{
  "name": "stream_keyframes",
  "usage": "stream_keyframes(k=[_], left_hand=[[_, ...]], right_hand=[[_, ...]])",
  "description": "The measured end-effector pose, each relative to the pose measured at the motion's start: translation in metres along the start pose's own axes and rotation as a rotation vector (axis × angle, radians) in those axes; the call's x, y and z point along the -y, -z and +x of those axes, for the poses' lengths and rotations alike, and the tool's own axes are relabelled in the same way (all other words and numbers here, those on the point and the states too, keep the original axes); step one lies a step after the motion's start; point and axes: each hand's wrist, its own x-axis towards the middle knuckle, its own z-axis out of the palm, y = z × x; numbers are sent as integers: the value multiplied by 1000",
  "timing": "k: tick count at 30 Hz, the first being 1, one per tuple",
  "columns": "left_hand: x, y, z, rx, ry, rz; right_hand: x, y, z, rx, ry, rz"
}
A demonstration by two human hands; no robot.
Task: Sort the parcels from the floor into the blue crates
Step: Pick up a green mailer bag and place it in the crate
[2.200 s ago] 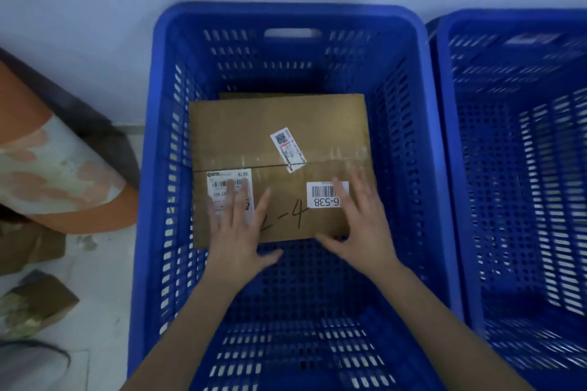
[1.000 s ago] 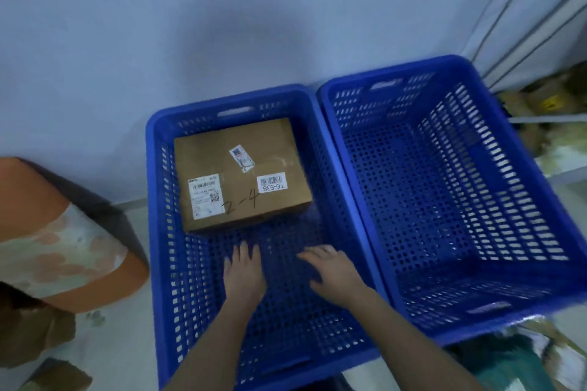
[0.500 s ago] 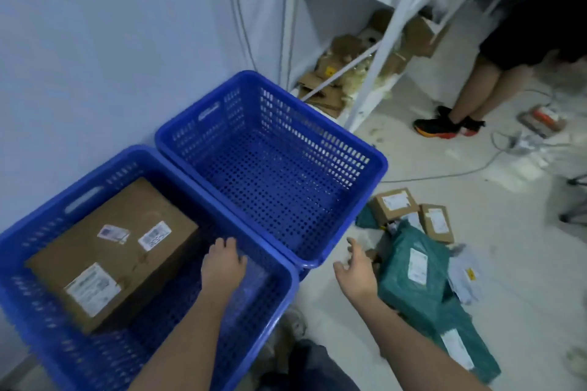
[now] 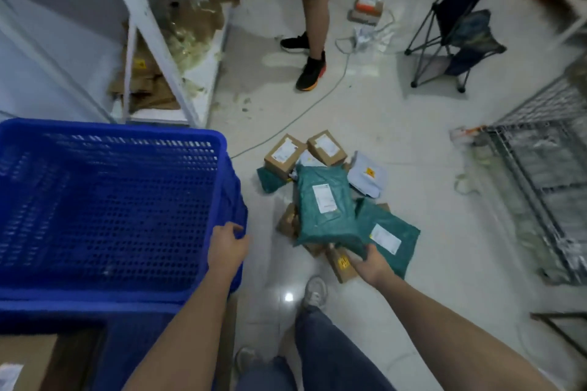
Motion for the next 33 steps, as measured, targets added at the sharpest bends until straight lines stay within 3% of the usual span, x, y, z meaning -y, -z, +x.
stream_keyframes(k=[3,6,8,16,22,27,33], left_hand=[[-37,-49,5,118,86,-138],[-68,-85,6,209,441,-455],[-82,-100,7,265,585,-615],[-87,-134,37,358,626,-424],[-65,-177,106,387,659,-320],[-39,-242,187,510,587,-135],[-8,-298,267,585,530,-172]], right_hand=[[-14,24,14,8,-39,17],[-28,43,31,-19,-45,-10],[-35,51,46,-25,-52,-25],[-53,43,88,93,-232,55],[-67,21,135,132,-321,104],[-84,-22,214,98,-483,319],[-102,-87,297,153,-685,708]])
